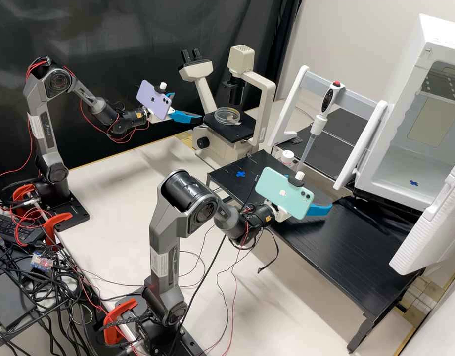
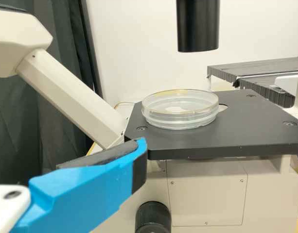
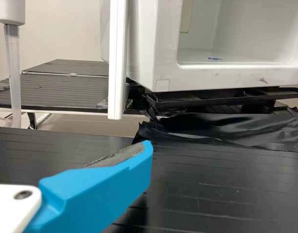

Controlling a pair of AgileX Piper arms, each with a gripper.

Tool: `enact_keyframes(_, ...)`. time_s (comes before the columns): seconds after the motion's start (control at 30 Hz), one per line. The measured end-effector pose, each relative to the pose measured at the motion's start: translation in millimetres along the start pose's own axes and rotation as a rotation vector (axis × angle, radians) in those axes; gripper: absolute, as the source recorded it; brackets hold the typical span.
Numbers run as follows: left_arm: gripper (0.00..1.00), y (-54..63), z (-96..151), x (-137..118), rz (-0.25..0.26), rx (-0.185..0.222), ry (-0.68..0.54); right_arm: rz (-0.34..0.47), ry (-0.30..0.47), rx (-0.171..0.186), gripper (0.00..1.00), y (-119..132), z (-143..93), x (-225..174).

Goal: Move the petri dish to the bench

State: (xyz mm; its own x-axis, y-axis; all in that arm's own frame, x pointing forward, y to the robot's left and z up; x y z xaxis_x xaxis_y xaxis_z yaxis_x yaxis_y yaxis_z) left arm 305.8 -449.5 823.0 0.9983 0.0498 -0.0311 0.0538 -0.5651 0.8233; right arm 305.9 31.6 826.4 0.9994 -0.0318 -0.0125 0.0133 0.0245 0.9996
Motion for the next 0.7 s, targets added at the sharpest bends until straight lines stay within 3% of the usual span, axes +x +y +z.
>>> enact_keyframes(0.47, 1.0, 0.0, 0.0, 0.0, 0.0, 0.0, 0.0, -0.004, 0.002, 0.0, 1.0, -0.4, -1.4, -10.6)
enact_keyframes(0.7, 1.0, 0.0, 0.0, 0.0, 0.0, 0.0, 0.0, -0.013, 0.115, 0.004, 1.0, -4.1, -32.0, -31.1)
